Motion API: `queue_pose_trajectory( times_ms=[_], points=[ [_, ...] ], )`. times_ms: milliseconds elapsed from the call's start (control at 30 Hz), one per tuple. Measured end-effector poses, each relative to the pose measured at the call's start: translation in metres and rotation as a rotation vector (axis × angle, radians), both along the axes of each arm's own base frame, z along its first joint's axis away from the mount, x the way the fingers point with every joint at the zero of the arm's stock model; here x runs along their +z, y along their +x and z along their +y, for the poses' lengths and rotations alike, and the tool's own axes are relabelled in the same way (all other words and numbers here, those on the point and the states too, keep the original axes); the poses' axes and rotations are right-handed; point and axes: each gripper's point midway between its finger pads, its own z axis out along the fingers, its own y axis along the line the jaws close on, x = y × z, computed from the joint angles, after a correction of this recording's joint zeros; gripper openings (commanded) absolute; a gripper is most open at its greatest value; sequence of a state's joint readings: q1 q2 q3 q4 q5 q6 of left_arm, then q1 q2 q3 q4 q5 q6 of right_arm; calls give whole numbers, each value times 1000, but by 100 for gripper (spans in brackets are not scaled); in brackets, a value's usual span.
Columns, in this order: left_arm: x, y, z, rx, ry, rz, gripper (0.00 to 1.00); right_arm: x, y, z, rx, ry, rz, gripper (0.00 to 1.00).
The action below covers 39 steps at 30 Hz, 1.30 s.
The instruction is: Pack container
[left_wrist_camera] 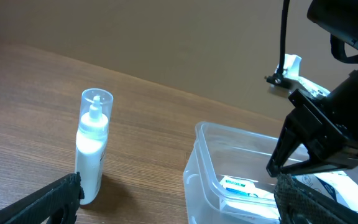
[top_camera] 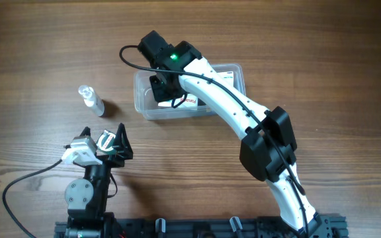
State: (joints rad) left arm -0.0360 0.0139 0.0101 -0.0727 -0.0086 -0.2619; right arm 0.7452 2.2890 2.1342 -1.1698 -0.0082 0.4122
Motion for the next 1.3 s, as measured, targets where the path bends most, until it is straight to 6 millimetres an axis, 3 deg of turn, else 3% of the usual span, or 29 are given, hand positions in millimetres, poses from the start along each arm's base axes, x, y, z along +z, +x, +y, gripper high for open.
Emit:
queue_pose_trajectory(
  times_ms=[333,767,1100,1300],
  points=[
    [0,0,0,0,0,0,100,0,3,-1,231,-49,-54,4],
    [0,0,0,0,0,0,100,-3,-13,-9,774,-151,-69,4],
    [0,0,0,0,0,0,100,-5,-5,-18,927,-171,-90,4],
    [0,0,0,0,0,0,100,-19,6,-32,967,-184,-68,4]
  ],
)
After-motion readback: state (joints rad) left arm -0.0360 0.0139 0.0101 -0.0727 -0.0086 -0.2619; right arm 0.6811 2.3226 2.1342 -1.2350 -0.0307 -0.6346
